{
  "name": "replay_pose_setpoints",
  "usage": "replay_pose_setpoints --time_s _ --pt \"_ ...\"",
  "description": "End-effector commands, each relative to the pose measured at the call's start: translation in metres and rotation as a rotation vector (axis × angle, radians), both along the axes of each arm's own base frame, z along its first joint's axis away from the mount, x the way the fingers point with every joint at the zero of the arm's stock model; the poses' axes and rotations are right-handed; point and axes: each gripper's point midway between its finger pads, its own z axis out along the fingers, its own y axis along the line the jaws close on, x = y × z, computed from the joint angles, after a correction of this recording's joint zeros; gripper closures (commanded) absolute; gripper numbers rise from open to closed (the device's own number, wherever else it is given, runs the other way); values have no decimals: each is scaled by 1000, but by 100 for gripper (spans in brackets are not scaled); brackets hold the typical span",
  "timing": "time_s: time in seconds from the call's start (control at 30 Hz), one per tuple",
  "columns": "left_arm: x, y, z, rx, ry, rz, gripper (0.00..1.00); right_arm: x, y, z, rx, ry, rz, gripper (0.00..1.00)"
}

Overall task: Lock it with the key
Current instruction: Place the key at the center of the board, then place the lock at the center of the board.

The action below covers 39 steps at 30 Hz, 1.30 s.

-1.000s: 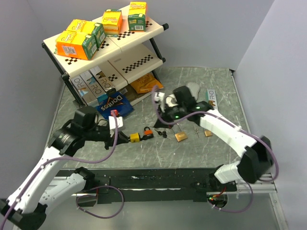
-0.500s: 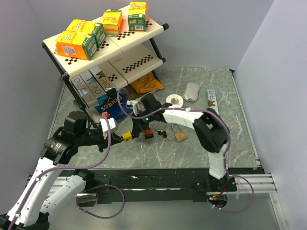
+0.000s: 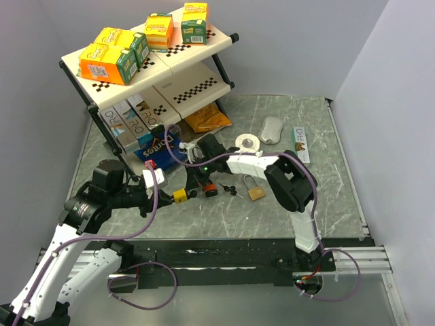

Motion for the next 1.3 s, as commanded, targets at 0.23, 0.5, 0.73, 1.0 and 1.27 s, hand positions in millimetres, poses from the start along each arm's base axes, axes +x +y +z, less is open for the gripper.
replay_pose_setpoints --time_s 0.23,0.5,0.73,1.0,1.27 --pt "5 -6 20 -35 -64 -33 99 21 3 20 42 -16 -57 54" --pt "0 -7 25 -26 -56 -76 99 2 4 115 221 -101 55 45" --pt "-5 -18 42 -86 -127 -166 99 -17 -68 171 240 -249 136 45" --pt "-13 -43 59 -195 -76 -373 99 -68 -154 215 284 -634 232 27" --pt "-32 -66 68 -239 108 -561 99 -115 -173 229 278 -1084 389 2"
